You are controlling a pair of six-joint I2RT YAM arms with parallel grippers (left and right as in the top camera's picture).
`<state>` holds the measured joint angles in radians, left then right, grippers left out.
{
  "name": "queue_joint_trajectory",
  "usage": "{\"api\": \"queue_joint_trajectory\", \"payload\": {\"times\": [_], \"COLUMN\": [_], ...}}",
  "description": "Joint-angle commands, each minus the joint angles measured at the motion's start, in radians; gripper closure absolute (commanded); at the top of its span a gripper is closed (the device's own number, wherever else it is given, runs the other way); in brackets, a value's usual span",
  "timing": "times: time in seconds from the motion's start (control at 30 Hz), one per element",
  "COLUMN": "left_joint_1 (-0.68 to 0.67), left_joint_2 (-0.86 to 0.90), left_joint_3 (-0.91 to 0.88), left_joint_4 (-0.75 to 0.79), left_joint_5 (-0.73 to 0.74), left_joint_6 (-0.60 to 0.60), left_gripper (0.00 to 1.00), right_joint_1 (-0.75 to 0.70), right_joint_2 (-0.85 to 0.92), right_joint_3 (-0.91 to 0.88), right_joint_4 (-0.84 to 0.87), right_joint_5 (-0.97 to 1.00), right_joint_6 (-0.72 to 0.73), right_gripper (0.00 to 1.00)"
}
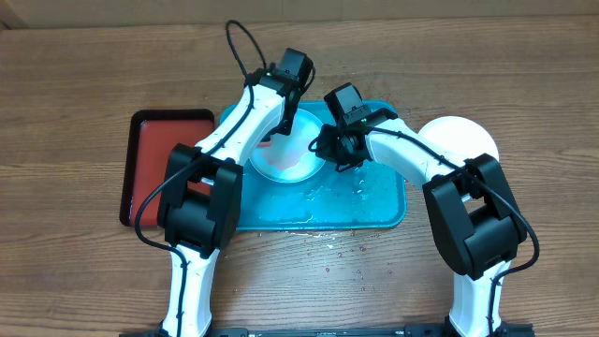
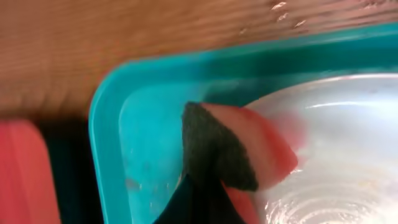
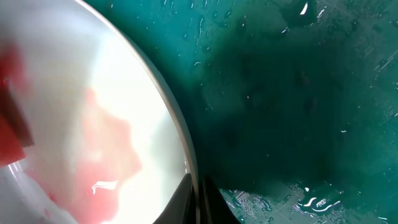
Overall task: Clean dirty plates on tray and stack at the side
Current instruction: 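Scrub the light-blue plate with the sponge while the right gripper holds it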
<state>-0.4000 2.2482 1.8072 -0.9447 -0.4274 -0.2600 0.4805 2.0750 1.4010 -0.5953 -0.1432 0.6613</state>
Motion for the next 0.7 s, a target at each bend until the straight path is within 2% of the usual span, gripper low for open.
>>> {"api": "queue_joint_trajectory", "payload": {"times": [0.0, 0.17, 0.27, 0.37, 0.53, 0.67], "left_joint_1": [-0.002, -0.008, -0.007, -0.008, -0.008, -0.008], "left_joint_2": [0.014, 0.014, 0.014, 0.014, 0.014, 0.014], "left_joint_3": [0.024, 0.024, 0.024, 0.016, 0.012, 0.012], "left_joint_4": [-0.050, -0.140, -0.175, -0.184, -0.151, -0.107], "left_joint_5": [-0.036, 0.093, 0.201, 0.300, 0.463, 0.499], "left_joint_6": [-0.223, -0.283, -0.266, -0.171, 0.074, 0.242], "left_gripper": [0.96, 0.96, 0.96, 0.96, 0.96, 0.96], "right_joint_1": [0.010, 0.010, 0.010, 0.010, 0.010, 0.010], "right_joint_2": [0.015, 0.015, 0.015, 0.015, 0.015, 0.015], "right_joint_3": [-0.009, -0.009, -0.009, -0.009, -0.009, -0.009], "right_joint_4": [-0.008, -0.008, -0.008, -0.008, -0.008, -0.008], "right_joint_5": [0.008, 0.008, 0.008, 0.008, 0.008, 0.008], "right_joint_6": [-0.003, -0.003, -0.003, -0.003, -0.003, -0.003], "right_gripper": [0.96, 0.96, 0.96, 0.96, 0.96, 0.96]}}
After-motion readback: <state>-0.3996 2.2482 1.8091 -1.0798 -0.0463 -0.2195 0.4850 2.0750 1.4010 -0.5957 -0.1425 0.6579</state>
